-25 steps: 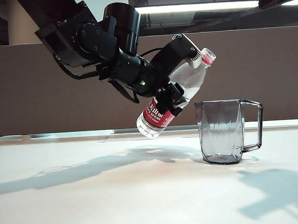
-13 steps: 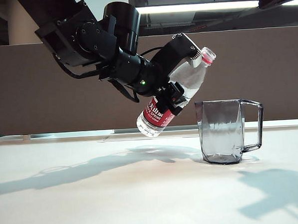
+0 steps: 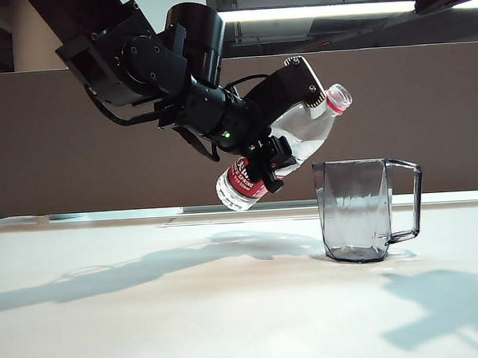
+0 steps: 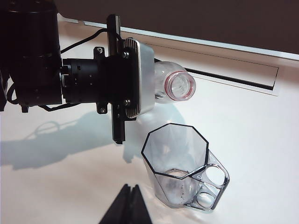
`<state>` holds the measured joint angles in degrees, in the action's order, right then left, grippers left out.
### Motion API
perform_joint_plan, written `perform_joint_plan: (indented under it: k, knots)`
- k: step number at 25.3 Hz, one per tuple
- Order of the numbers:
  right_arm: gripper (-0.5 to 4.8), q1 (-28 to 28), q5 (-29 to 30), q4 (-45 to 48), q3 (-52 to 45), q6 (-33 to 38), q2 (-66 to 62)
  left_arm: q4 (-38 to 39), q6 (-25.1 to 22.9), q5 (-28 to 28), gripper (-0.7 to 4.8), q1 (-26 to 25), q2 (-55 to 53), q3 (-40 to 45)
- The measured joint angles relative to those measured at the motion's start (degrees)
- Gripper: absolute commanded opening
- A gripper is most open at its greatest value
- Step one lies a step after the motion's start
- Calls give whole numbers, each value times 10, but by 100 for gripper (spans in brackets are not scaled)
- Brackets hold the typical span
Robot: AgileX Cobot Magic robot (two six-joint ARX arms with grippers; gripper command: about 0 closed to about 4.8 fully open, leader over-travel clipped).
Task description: Pick up the mineral water bottle with the left hand on the table and pour water into the mug until it's half full.
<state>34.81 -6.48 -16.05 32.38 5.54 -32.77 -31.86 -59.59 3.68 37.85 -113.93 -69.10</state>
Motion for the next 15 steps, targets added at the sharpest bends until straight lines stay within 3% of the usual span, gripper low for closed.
perform_joint_plan:
  k: [4, 15]
  knots:
    - [-8, 0, 0, 0, 0, 0, 0, 5, -27, 0, 182, 0, 0, 0]
    - [-8, 0, 0, 0, 0, 0, 0, 8, -38, 0, 182, 0, 0, 1]
